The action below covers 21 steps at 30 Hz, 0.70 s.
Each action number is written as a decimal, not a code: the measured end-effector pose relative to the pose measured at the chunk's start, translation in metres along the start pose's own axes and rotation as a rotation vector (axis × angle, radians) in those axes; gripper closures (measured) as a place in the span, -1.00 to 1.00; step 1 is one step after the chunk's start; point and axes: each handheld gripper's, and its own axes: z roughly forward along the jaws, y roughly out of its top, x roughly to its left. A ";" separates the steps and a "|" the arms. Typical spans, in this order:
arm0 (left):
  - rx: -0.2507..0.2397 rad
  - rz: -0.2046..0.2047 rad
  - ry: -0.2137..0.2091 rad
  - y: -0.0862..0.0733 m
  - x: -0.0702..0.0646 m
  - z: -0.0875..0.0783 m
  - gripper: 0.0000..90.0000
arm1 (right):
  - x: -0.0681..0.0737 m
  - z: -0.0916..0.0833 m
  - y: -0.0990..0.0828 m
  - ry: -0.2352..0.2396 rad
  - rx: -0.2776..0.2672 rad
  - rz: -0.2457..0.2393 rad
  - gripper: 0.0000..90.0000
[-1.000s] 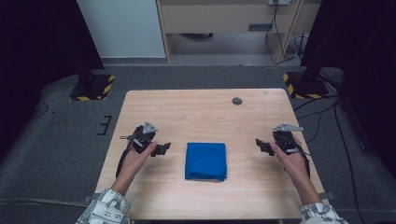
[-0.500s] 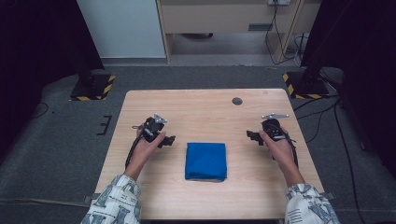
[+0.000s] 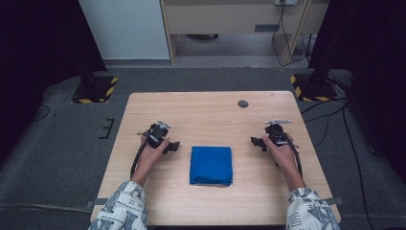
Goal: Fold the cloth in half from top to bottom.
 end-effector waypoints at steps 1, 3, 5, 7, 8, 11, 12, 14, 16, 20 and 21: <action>0.000 0.000 0.000 0.000 0.000 0.000 -0.90 | 0.001 0.000 -0.001 -0.009 -0.004 -0.002 -0.84; -0.002 -0.009 -0.007 -0.001 0.000 0.000 -0.90 | 0.002 0.001 -0.001 -0.017 -0.003 -0.009 -0.88; -0.013 -0.020 -0.017 -0.002 0.000 0.001 -0.91 | 0.004 0.002 -0.002 -0.029 -0.006 -0.020 -0.89; -0.020 -0.031 -0.026 -0.004 0.000 0.002 -0.92 | 0.007 0.005 -0.003 -0.057 -0.009 -0.054 -0.89; -0.026 -0.031 -0.026 -0.005 0.000 0.002 -0.93 | 0.009 0.005 -0.004 -0.070 -0.010 -0.066 -0.89; -0.052 -0.032 -0.027 -0.008 0.000 0.002 -0.95 | 0.011 0.008 -0.006 -0.090 -0.026 -0.083 -0.93; -0.066 -0.030 -0.027 -0.010 0.000 0.002 -0.96 | 0.012 0.008 -0.006 -0.090 -0.026 -0.083 -0.93; -0.078 -0.032 -0.025 -0.012 -0.001 0.002 -0.97 | 0.012 0.007 -0.007 -0.090 -0.026 -0.083 -0.92; -0.078 -0.031 -0.024 -0.013 -0.002 0.001 -0.97 | 0.013 0.002 -0.011 -0.087 -0.026 -0.086 -0.92; -0.079 -0.034 -0.023 -0.014 -0.003 0.000 -0.97 | 0.016 -0.004 -0.019 -0.076 -0.025 -0.097 -0.92; -0.078 -0.035 -0.022 -0.014 -0.003 0.000 -0.97 | 0.017 -0.008 -0.022 -0.075 -0.024 -0.099 -0.92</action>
